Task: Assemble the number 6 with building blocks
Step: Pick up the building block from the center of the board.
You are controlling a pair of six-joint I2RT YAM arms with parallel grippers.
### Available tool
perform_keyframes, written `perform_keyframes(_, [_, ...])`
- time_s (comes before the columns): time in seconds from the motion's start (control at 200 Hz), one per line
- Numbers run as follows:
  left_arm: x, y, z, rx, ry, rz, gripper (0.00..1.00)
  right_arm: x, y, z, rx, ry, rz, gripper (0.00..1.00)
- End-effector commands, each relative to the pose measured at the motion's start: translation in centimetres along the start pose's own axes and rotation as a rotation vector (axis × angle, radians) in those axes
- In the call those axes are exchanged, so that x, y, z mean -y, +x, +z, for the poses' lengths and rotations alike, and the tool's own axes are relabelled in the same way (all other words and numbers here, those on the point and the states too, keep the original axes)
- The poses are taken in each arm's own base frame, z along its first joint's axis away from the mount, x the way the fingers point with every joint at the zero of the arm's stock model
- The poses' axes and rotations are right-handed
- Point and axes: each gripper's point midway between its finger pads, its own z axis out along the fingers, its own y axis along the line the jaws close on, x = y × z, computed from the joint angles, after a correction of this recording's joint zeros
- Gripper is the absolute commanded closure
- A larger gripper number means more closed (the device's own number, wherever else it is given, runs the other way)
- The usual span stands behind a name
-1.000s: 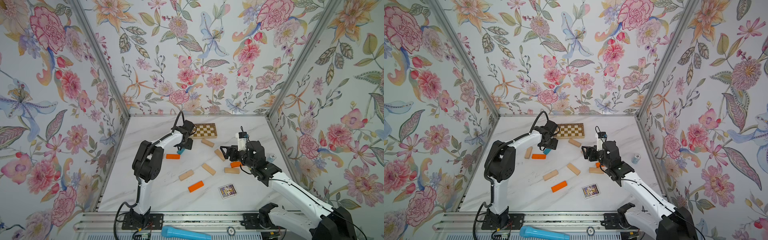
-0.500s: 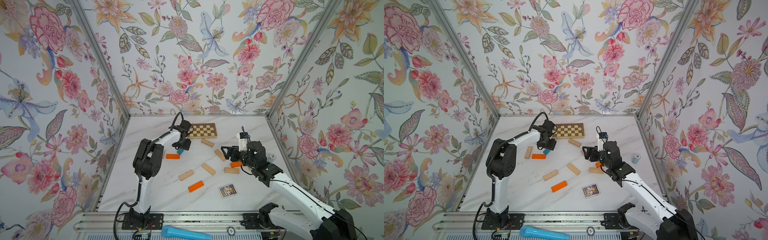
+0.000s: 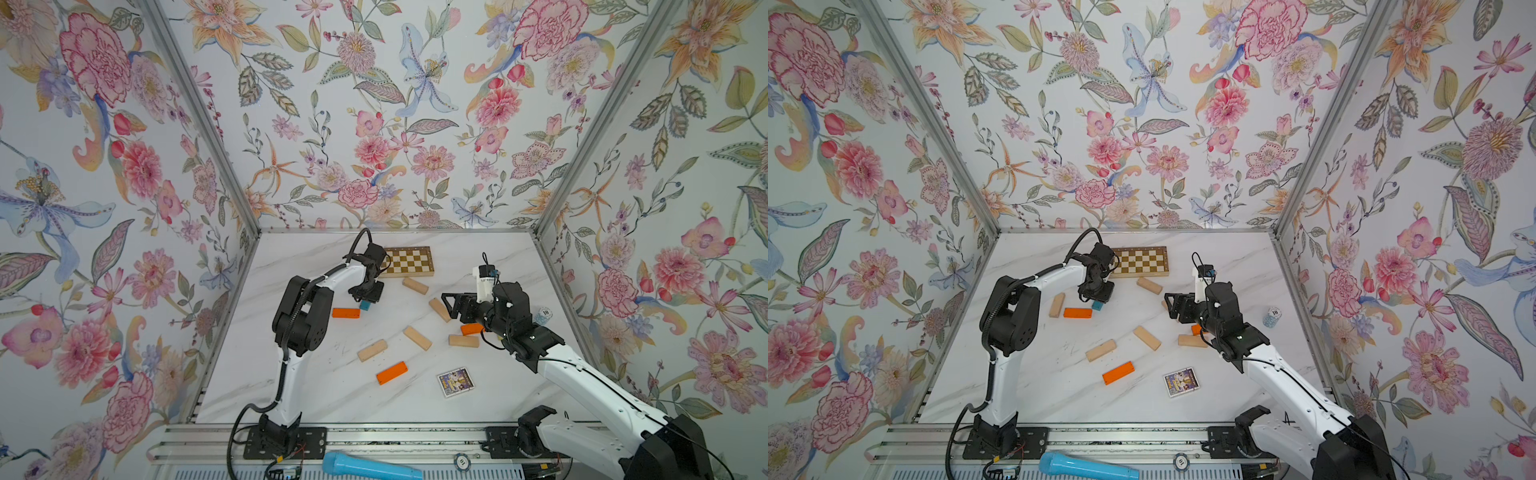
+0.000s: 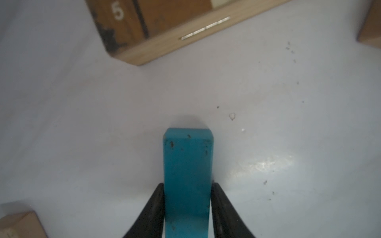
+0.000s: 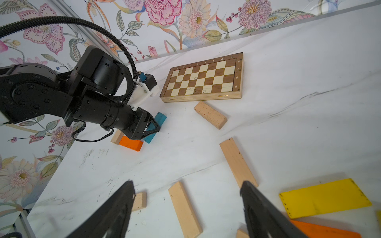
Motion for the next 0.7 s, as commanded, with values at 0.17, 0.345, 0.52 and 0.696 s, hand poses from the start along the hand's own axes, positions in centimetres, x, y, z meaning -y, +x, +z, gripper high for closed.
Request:
perform_keyframes(0.17, [3.5,-0.4,-1.0,-0.022,0.015,0.029,0.8,0.2,0.0,-0.1,0.01,0.003,0.009,0.18])
perform_keyframes(0.345, [3.8,-0.8,-5.3,0.044,0.052,0.001,0.8,0.4,-0.1,-0.3,0.018,0.009,0.002,0.18])
perform_keyframes(0.52, [2.1,2.7,-9.5,0.063,0.066,-0.047,0.79,0.0,0.1,-0.2,0.013,0.001,-0.008,0.18])
perform_keyframes(0.696, [-1.0,9.2,-10.1,0.023,0.045,-0.144,0.78,-1.1,0.4,0.1,0.018,-0.02,-0.023,0.18])
